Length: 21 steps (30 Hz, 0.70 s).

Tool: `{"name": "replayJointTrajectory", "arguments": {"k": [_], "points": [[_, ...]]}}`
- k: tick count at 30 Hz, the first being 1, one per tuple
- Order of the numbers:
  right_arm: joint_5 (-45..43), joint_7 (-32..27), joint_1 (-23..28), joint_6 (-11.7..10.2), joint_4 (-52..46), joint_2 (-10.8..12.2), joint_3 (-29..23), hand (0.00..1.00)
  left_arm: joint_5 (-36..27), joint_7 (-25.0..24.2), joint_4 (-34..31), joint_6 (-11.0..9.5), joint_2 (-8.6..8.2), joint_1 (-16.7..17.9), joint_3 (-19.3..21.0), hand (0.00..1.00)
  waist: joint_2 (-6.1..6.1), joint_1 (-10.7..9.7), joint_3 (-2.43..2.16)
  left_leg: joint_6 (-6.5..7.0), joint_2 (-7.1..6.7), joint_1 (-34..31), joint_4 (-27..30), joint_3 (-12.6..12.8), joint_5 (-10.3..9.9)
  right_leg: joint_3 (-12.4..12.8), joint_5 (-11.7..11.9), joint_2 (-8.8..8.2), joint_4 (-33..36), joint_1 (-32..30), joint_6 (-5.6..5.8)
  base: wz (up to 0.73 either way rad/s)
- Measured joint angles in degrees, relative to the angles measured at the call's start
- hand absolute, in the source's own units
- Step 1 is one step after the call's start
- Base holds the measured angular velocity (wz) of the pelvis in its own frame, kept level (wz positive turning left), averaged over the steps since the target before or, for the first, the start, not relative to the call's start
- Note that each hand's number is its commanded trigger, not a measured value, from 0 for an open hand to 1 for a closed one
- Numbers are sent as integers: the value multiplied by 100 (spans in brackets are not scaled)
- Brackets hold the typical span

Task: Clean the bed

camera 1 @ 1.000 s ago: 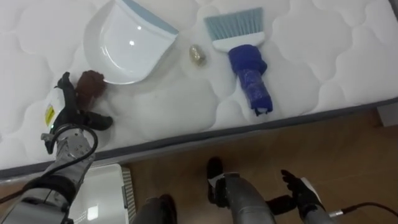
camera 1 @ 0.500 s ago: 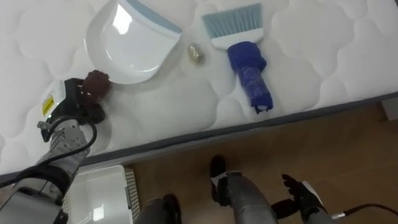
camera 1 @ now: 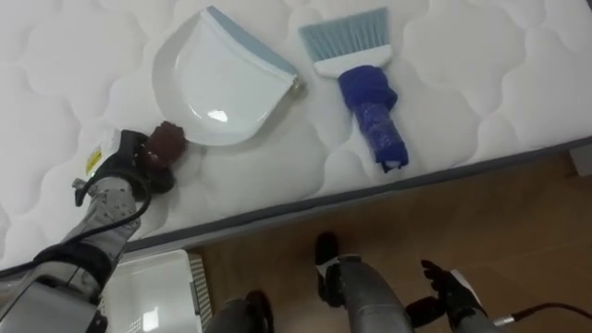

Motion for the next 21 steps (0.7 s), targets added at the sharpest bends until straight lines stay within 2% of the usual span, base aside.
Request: {"name": "replayJointTrajectory", "arguments": {"k": [8, 14, 21], "points": [[17, -7, -49, 120, 8, 14, 50, 0, -1, -41, 43, 66, -16, -5, 9, 100, -10, -6, 6, 0, 17, 97, -21, 2, -2, -15, -3, 13, -28, 101, -2, 0], [-41, -22, -33, 122, 0, 28, 43, 0, -2, 32, 117, 57, -32, 27, 247, 100, -11, 16, 8, 21, 97, 113, -38, 104, -17, -1, 40, 69, -122, 120, -11, -8], [35, -160, -24, -27, 42, 81, 30, 0, 31, 428, 121, -207, -43, 229, 450, 100, -8, 19, 6, -36, 112, 150, -156, 93, 25, 0, 72, 118, -217, 133, -54, -1]]}}
